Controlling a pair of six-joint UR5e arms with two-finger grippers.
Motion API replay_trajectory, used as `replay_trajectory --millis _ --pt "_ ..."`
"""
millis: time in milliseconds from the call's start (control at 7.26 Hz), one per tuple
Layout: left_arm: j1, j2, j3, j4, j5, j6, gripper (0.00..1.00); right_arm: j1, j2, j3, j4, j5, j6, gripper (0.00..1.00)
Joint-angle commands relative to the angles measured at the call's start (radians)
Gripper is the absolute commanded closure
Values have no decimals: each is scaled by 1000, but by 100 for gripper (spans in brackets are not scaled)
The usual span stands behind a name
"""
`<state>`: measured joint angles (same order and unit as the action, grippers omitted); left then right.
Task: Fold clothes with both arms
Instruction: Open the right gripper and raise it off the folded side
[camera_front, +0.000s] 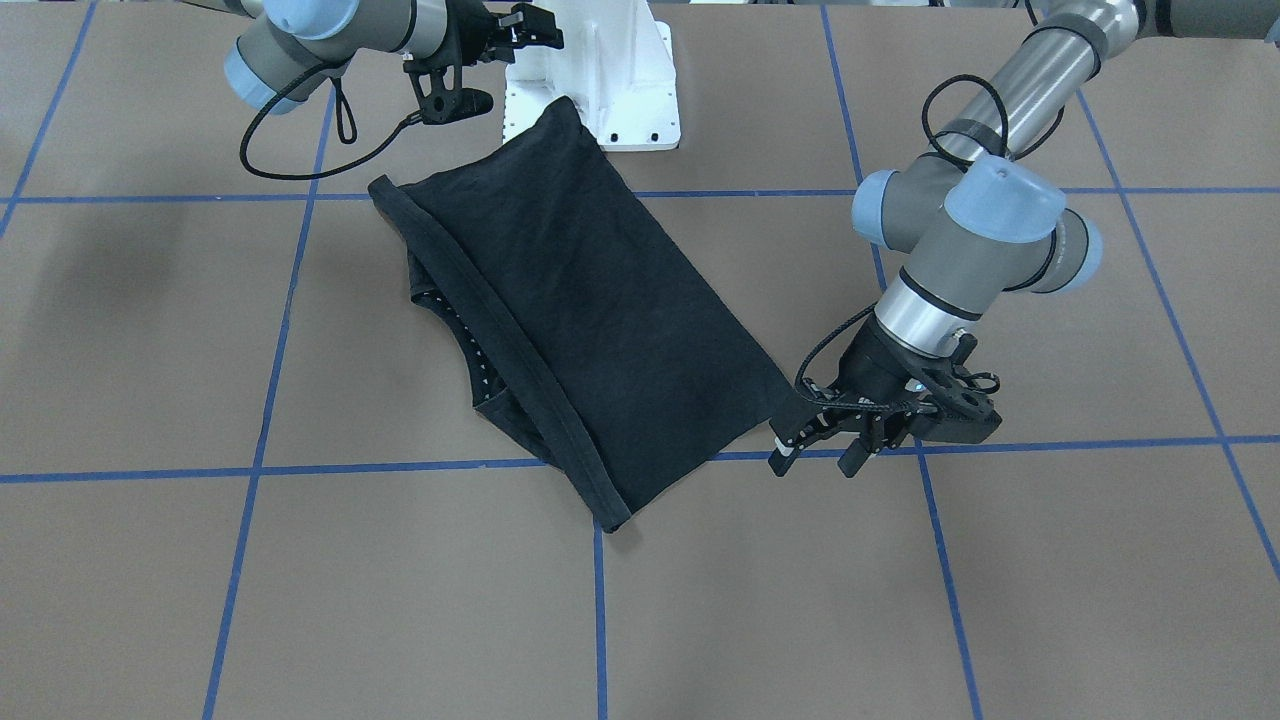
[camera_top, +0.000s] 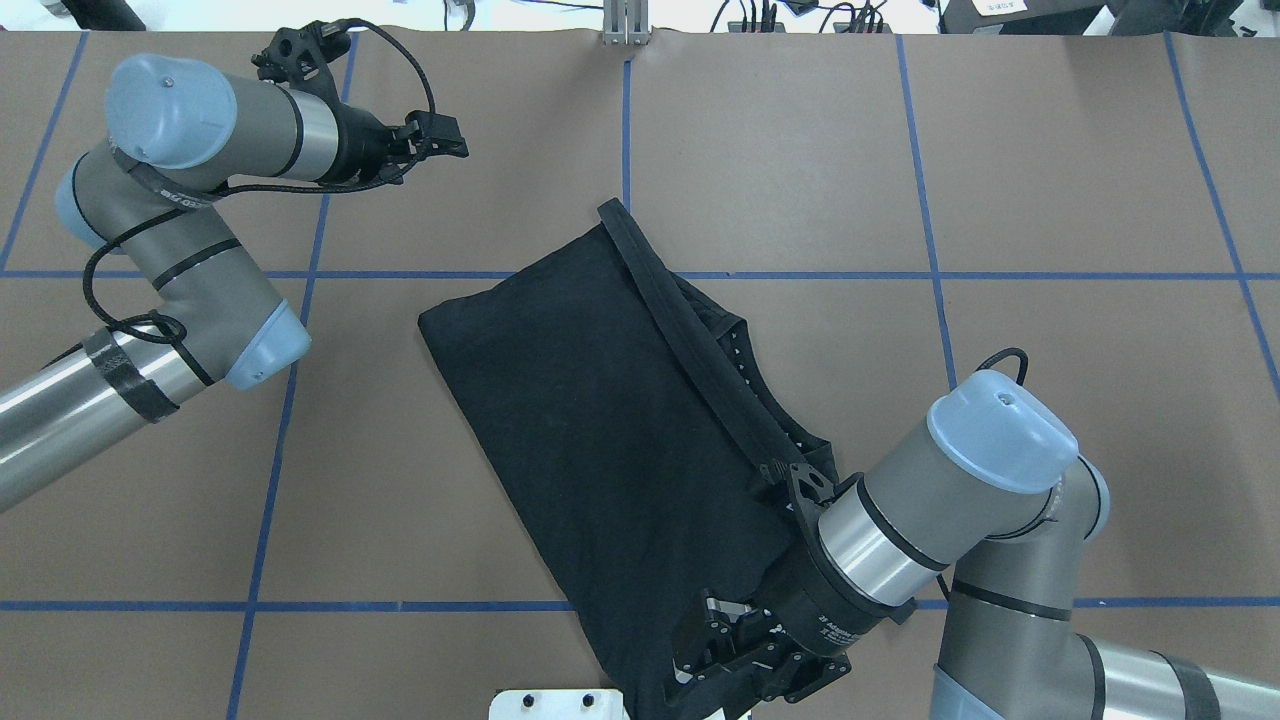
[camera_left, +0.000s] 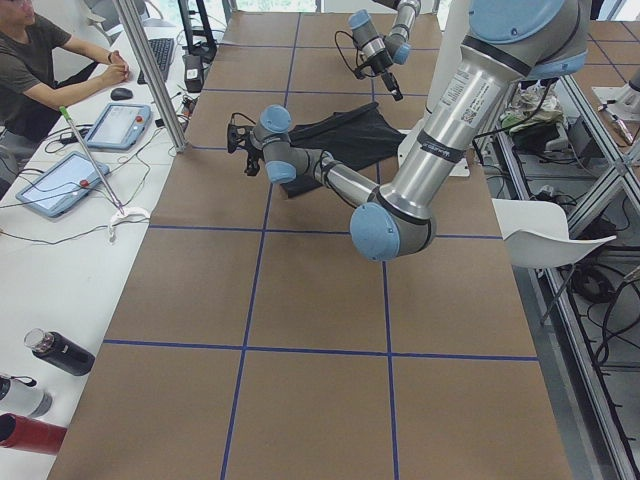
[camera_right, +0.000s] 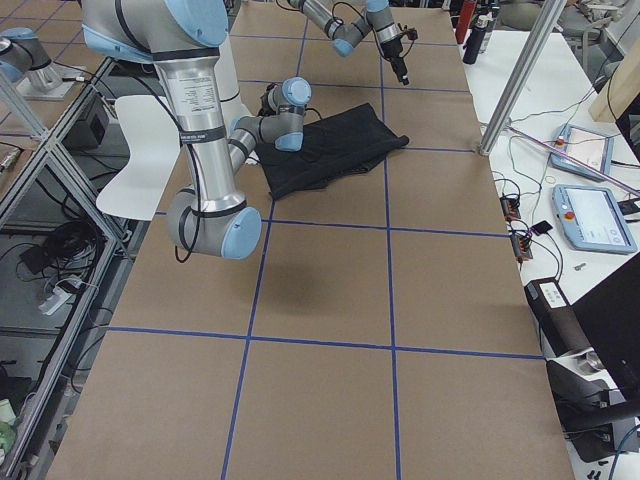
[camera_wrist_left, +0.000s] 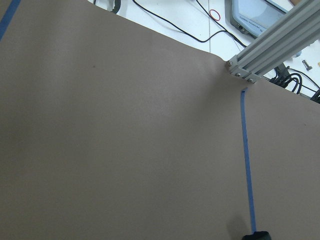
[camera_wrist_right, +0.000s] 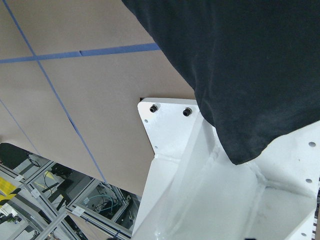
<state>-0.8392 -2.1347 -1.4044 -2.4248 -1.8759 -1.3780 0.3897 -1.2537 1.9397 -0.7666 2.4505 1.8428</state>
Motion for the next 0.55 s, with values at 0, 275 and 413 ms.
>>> replay_trajectory --millis 0,275,413 --pt "6 28 -13 1 -2 -7 0 119 17 1 0 -56 -2 0" --pt "44 53 -18 35 0 -7 0 249 1 -5 -2 -98 -7 0" --pt "70 68 -19 42 1 -9 0 274 2 -10 -5 -123 -7 0"
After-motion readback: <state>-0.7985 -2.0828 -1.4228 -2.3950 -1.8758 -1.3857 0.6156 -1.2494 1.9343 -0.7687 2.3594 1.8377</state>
